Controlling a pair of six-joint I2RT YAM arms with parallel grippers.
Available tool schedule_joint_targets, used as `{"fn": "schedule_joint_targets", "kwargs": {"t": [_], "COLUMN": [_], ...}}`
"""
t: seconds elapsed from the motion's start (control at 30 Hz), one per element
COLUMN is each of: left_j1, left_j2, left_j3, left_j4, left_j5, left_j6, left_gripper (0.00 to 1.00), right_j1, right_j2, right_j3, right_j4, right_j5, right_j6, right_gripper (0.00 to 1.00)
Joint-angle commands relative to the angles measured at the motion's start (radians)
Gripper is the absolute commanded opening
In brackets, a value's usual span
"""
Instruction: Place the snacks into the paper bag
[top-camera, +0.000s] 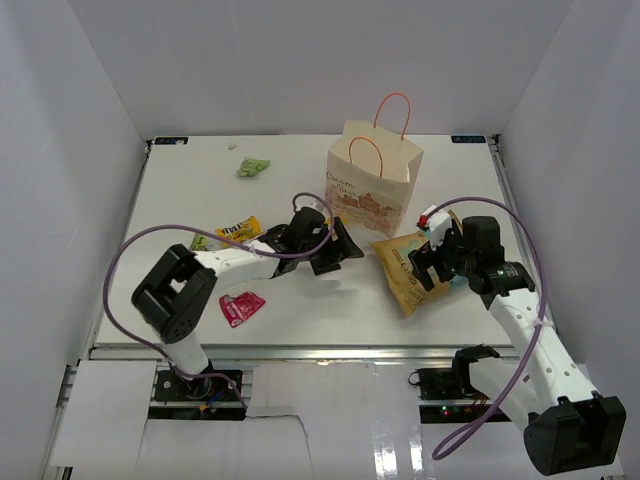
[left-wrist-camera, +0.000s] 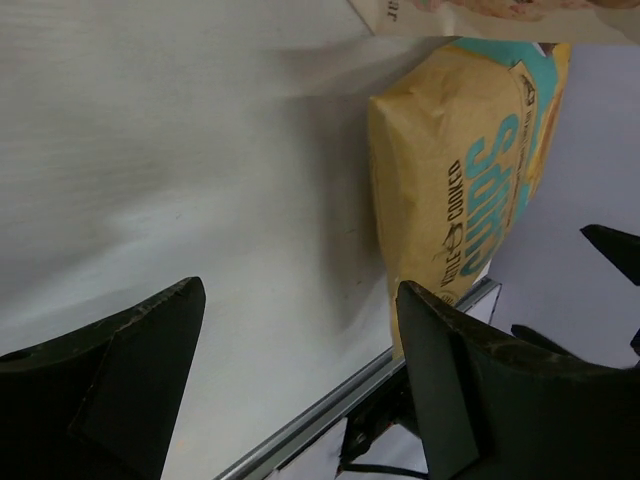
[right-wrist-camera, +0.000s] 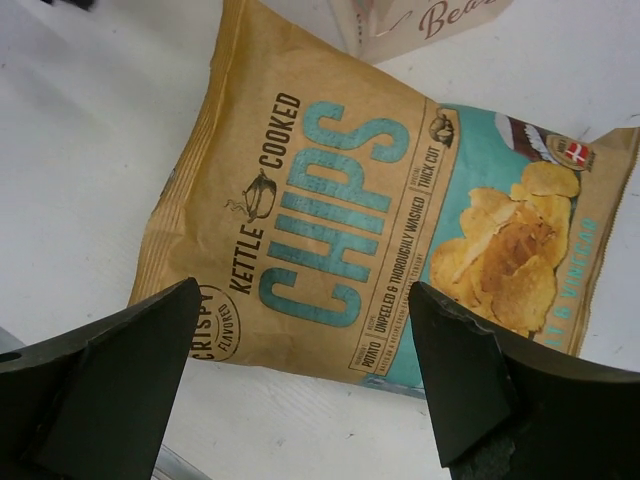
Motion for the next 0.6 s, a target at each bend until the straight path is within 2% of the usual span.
{"fn": "schedule_joint_targets", "kwargs": {"t": [0.0, 0.13, 0.4, 0.57], "left_j1": [-0.034, -0.055, -0.074, -0.082], "left_j2": [0.085, 0.216, 0.349, 0.387], "left_j3": [0.128, 0.272, 0.401, 0.441], "left_j4": [0.083, 0.081, 0.06, 0.054], "left_j5": [0.005, 0.025, 0.015, 0.024], "left_j6": [-0.079, -0.086, -0.125, -0.13], "left_gripper": [0.87, 0.83, 0.73, 0.56], "right_j1": [-0.031, -0.06, -0.091, -0.089], "right_j2": [-0.044, -0.084, -0.143, -0.16], "right_j3": [-0.003, -0.009, -0.015, -0.021], "right_j4": [0.037, -0.03, -0.113, -0.135], "right_j5": [-0.032, -0.147, -0.31, -0.35], "right_j6": [0.007, -0.09, -0.219, -0.294], "right_gripper": [0.9, 0.9, 0.91, 0.92]}}
